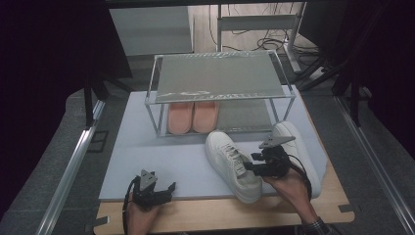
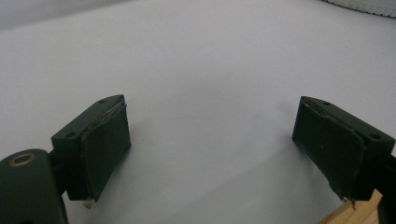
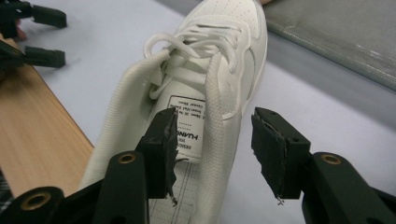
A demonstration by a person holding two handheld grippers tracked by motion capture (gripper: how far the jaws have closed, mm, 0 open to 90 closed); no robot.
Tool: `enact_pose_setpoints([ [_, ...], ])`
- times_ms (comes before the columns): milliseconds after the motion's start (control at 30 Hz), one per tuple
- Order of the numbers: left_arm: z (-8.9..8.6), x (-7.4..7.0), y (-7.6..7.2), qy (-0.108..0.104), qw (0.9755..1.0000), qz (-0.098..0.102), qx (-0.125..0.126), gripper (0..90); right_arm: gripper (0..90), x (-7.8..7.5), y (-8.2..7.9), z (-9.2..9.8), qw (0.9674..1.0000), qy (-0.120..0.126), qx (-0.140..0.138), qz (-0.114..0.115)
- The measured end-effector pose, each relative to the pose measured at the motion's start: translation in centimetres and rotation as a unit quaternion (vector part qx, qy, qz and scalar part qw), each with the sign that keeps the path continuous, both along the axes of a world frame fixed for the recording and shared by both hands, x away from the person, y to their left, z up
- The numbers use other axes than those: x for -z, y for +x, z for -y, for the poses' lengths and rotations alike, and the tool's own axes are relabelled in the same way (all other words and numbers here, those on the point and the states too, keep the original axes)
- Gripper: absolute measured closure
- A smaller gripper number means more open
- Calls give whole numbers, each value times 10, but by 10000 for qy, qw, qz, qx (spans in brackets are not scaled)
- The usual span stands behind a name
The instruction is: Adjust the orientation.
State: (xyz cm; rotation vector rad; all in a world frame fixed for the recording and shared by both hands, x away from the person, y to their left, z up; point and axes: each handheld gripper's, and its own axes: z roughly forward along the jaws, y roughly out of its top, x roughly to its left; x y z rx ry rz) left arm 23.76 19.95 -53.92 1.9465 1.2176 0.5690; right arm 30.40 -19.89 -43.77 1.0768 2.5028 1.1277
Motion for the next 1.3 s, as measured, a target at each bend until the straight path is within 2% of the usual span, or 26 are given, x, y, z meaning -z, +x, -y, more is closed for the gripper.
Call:
enact_pose_setpoints([
  [133,0,0,0,-9,10000,-7,-8,108,533,3,3,-4,10000,-85,33,18],
  [400,0,0,0,-2,10000,-9,-3,109,685,9,13,-7,9996,-91,96,-238],
  [633,0,0,0,-4,10000,-8,-1,108,787,10,17,-3,9984,147,198,-499],
  [767,0,0,0,-4,10000,-9,-1,108,801,10,18,-2,9974,286,248,-615],
  [1067,0,0,0,-4,10000,-9,-1,108,815,10,23,6,9917,748,384,-973],
  [1300,0,0,0,-4,10000,-8,-1,108,820,6,23,11,9877,1032,454,-1080],
])
